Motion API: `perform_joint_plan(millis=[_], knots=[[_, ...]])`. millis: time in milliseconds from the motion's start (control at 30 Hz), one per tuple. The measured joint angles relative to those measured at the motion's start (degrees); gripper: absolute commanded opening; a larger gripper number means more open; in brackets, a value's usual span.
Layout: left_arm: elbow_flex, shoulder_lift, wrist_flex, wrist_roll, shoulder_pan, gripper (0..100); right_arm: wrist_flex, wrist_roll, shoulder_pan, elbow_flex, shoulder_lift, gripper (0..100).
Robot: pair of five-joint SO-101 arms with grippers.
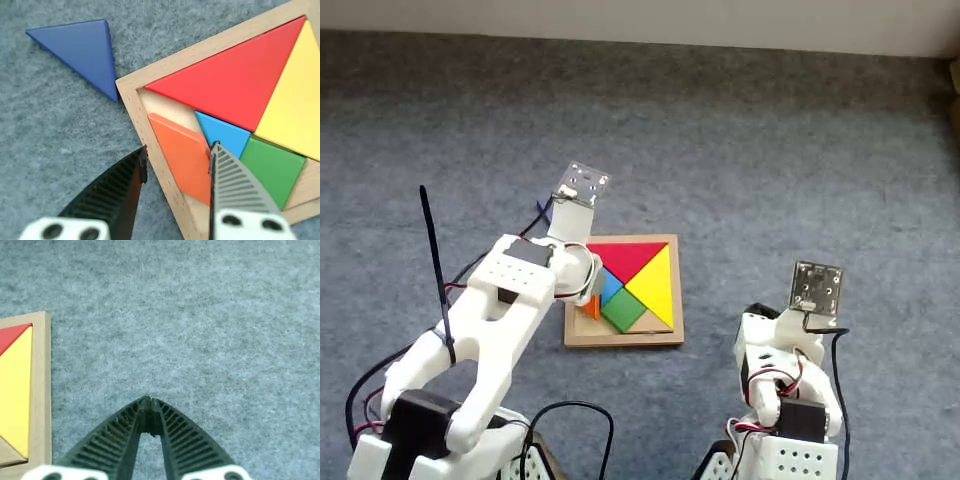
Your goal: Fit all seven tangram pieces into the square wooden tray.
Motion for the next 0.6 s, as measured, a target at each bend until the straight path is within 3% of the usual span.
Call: perform_joint_plan(millis=[600], knots=[[-2.11, -0.09, 0.0, 0.09, -5.1, 21, 0.0, 0.0, 0.0, 0.0, 0.0, 0.5]])
